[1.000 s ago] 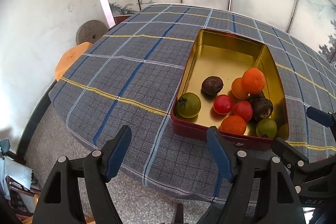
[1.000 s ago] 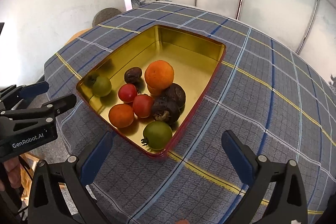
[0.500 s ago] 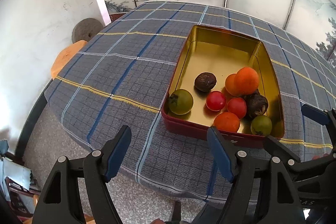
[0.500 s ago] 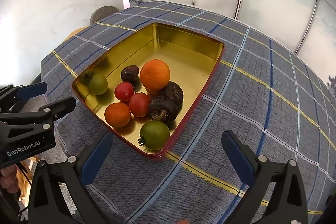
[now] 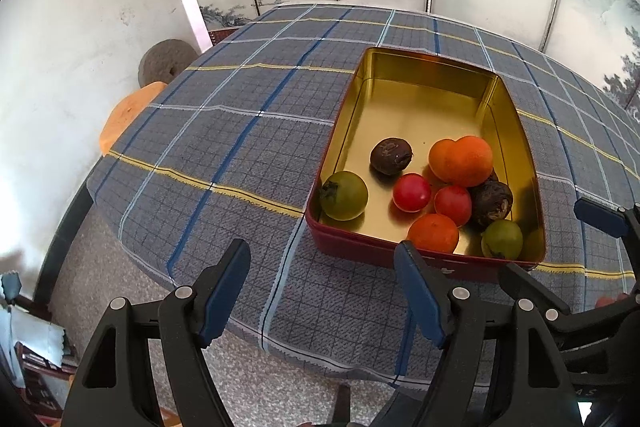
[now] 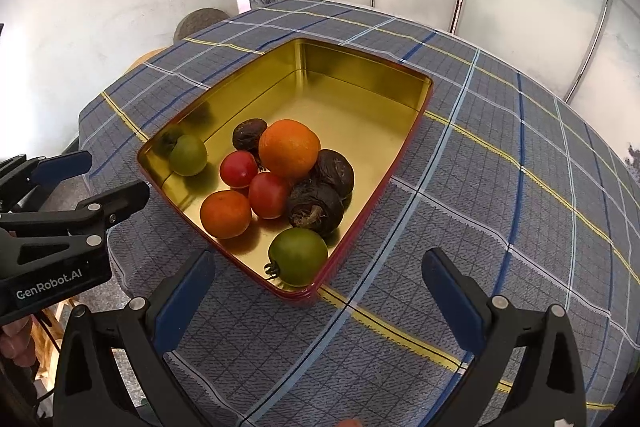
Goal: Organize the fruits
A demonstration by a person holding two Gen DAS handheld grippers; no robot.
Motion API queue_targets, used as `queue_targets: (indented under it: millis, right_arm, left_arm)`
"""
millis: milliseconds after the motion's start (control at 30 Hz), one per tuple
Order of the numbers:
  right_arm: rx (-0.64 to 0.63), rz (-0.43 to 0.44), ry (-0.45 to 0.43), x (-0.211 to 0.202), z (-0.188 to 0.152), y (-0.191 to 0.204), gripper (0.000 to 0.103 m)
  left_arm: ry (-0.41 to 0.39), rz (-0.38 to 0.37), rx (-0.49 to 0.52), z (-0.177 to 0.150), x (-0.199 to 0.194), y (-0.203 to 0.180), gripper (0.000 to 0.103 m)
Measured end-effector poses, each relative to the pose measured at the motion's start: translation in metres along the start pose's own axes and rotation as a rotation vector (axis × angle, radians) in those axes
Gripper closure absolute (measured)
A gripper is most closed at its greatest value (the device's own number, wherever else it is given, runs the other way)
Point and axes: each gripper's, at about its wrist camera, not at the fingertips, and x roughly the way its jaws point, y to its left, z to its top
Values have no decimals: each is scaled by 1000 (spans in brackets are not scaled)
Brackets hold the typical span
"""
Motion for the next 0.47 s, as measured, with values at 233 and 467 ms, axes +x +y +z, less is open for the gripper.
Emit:
queue_targets:
  millis: [233,467]
  right_arm:
    - [-1,5,5,1,-1,-1,1]
    - [1,3,0,0,-1,0,1]
  left_arm:
    - [-3,3,5,1,0,-1,28]
    - [-4,-12,12,1,0,-2,28]
